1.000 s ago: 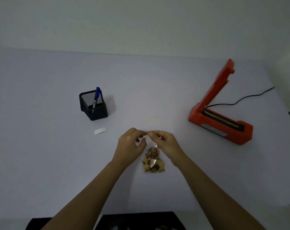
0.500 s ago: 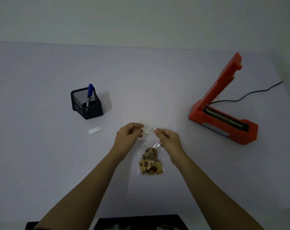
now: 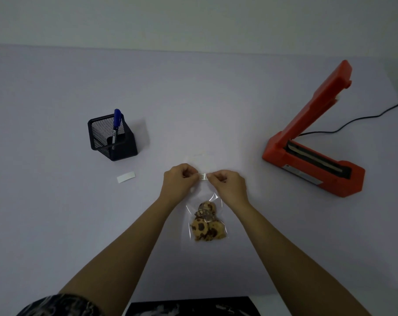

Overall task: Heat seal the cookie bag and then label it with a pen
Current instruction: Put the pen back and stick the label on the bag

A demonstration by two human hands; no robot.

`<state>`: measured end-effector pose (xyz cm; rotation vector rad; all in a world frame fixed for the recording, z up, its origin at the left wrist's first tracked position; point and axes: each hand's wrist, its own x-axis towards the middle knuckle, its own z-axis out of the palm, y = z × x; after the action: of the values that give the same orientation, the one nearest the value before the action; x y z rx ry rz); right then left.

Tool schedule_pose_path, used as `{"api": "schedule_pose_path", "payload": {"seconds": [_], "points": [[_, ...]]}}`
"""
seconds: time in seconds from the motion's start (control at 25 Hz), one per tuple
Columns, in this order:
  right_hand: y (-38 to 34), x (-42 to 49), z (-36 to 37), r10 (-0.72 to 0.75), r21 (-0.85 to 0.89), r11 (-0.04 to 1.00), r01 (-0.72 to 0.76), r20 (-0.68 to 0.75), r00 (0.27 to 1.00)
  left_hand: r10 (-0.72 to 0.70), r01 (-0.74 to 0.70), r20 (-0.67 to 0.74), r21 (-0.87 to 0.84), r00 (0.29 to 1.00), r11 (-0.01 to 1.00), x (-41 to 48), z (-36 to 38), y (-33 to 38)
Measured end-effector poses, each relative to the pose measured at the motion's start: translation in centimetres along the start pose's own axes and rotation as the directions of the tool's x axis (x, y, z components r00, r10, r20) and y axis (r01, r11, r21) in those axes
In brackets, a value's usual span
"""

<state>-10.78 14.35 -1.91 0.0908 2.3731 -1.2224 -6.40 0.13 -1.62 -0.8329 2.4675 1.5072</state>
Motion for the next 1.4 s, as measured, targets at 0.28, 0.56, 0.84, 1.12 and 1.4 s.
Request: {"api": "schedule_pose_path", "payload": {"seconds": [0.28, 0.56, 0.84, 1.12, 1.4], "points": [[0.1, 0.1, 0.7, -0.08, -0.189, 0.979, 0.075, -0.016, 0.997, 0.039, -0.029, -0.073, 0.133, 0.997, 0.991, 0.1, 0.7, -0.6], [-0.1, 0.1, 0.8, -0.132, -0.247, 0.962, 0.118, -0.041, 0.99, 0.102, -0.076, -0.097, 0.24, 0.99, 0.968, 0.0, 1.0, -0.7], [1.0, 0.5, 0.7, -0.259, -0.277, 0.93, 0.242, -0.026, 0.965, 0.238, -0.193, -0.094, 0.342, 0.967, 0.92, -0.1, 1.3, -1.5], [3.8, 0.2, -1.5, -0.55, -0.448, 0.708, 0.546, 0.134, 0.824, 0.54, -0.514, 0.061, 0.416, 0.839, 0.75, -0.5, -0.5, -5.1], [4.7, 0.3, -1.8, -0.61, -0.678, 0.422, 0.602, 0.279, 0.741, 0.605, -0.632, 0.293, 0.611, 0.74, 0.477, -0.1, -0.9, -6.6]]}}
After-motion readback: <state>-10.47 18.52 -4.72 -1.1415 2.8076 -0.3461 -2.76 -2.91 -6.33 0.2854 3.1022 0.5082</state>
